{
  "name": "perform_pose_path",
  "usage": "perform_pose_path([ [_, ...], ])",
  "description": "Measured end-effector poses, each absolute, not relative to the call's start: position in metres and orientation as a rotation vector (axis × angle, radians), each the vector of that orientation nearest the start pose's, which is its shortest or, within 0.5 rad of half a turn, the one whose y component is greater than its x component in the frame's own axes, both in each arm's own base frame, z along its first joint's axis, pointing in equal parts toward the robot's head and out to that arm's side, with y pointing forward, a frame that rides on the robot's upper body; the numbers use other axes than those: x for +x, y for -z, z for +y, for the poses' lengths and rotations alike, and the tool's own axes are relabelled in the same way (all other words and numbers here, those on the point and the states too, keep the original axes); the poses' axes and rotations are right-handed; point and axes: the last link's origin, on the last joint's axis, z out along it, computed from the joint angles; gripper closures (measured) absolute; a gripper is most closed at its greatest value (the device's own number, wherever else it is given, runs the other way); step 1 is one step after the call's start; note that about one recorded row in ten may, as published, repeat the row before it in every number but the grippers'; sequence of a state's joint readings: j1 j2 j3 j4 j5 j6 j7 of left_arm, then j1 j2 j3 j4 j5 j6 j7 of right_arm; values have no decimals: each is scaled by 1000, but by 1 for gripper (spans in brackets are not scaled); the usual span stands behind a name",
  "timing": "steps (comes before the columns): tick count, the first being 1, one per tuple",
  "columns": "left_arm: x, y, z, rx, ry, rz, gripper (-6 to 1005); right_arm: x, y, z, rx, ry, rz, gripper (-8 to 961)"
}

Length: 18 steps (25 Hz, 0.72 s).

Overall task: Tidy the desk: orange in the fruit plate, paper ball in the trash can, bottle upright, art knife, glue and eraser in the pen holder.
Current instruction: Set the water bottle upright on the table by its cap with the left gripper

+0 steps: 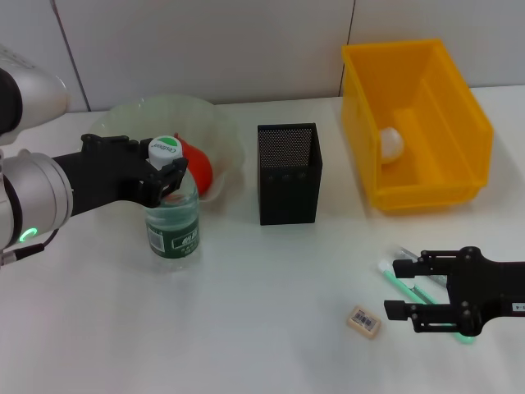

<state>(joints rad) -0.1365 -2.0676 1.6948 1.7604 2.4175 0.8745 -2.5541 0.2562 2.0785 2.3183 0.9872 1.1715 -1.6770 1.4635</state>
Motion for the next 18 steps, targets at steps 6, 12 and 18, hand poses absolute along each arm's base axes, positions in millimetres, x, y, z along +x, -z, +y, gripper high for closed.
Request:
perform_pose_path([
  [6,-152,-8,325,-2333,211,-594,552,295,-35,271,-2746,-535,626,283],
  [12,-151,-8,327,-2333,210,-583,552,294,-34,272,-2751,-537,624,283],
  [18,-152,-6,327,-2339,204,-586,552,294,-33,272,-2752,-539,628,283],
])
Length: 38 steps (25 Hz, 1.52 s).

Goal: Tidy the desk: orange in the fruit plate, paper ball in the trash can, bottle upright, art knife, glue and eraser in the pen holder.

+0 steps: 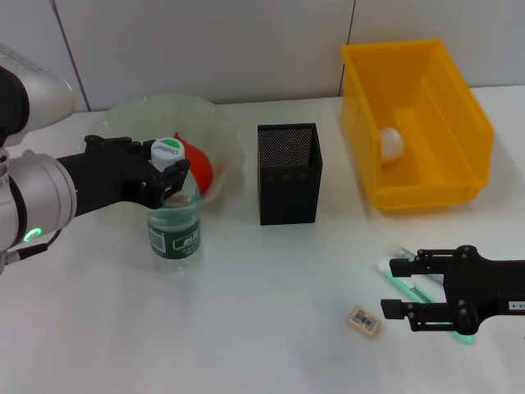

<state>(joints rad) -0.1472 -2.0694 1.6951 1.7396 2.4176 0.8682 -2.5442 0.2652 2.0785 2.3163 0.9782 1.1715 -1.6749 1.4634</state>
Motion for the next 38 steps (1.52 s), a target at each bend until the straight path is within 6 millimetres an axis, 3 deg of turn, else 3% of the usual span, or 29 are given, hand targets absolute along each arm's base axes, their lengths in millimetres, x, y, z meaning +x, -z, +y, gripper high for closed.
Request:
perform_pose_path([
  [14,-151,-9,325,-2336,244,-620,551,294,-32,272,-2756,-542,632,283],
  [24,-150,-10,326,-2338,260,-625,133,295,-32,270,-2754,-541,637,283],
  [31,-145,-14,330,-2319,306,-624,131,295,-32,270,-2754,-539,638,283],
  [38,-125,-23,336,-2275,492,-587,130,298,-32,271,-2749,-530,649,284],
])
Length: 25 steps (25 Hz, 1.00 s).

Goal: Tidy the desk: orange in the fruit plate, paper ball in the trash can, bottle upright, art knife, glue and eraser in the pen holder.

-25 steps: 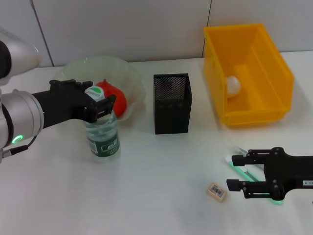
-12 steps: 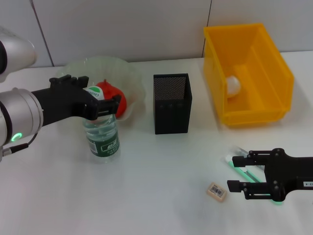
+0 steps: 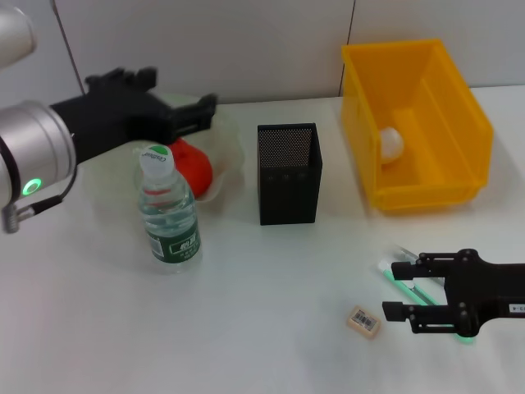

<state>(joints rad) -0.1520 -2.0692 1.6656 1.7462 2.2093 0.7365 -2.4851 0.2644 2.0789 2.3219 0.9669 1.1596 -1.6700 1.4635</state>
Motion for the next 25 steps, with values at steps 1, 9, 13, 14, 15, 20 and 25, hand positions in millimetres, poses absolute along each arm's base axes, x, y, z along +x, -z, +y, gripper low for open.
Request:
perform_pose_path([
  [1,-118,-22,335,-2296,556,-562,130,299,-33,271,-2732,-527,659,284],
  [9,-103,-8,332,-2425,639,-458,129,305,-38,272,-2691,-526,678,284],
  [13,-102,2,330,-2491,657,-400,129,309,-43,270,-2666,-525,701,284],
  [14,-102,4,330,-2506,667,-379,129,310,-44,269,-2660,-523,706,284],
  [15,-103,6,328,-2523,687,-356,129,311,-46,268,-2653,-518,712,284],
  [20,-112,9,326,-2590,772,-286,129,317,-55,266,-2612,-493,767,284],
  [25,-126,13,323,-2635,839,-230,130,319,-65,266,-2581,-458,798,284],
])
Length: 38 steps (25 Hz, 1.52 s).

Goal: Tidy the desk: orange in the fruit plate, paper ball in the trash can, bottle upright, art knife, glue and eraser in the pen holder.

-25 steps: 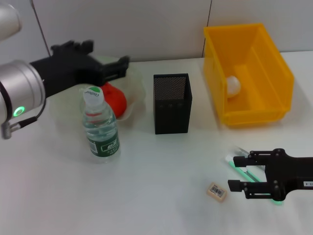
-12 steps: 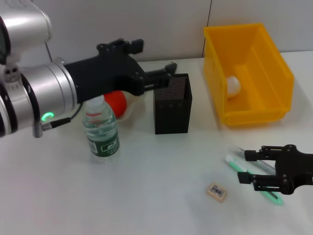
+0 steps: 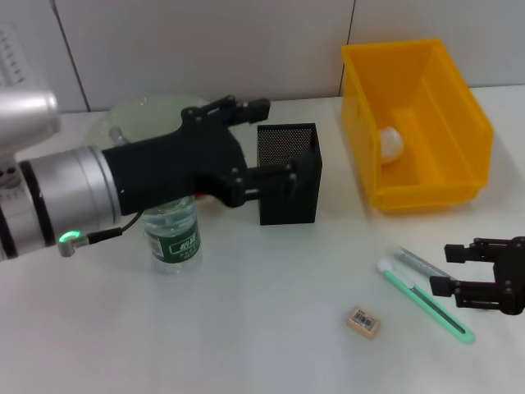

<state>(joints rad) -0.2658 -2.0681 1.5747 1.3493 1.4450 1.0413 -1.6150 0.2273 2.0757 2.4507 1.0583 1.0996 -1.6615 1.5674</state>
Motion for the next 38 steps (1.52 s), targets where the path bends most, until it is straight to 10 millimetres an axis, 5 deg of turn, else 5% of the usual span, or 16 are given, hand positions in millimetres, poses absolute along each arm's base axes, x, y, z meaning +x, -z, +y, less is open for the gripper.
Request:
perform_pose_path([
  [14,-171,32,316,-2619,933,-201,130,289,-112,268,-2570,-304,869,284],
  [21,-178,40,313,-2636,912,-186,129,274,-135,288,-2493,-54,994,284],
  [31,-178,49,310,-2658,891,-152,129,255,-116,337,-2478,350,1109,284],
  [38,-178,53,308,-2674,885,-139,130,233,-93,354,-2510,486,1073,284],
])
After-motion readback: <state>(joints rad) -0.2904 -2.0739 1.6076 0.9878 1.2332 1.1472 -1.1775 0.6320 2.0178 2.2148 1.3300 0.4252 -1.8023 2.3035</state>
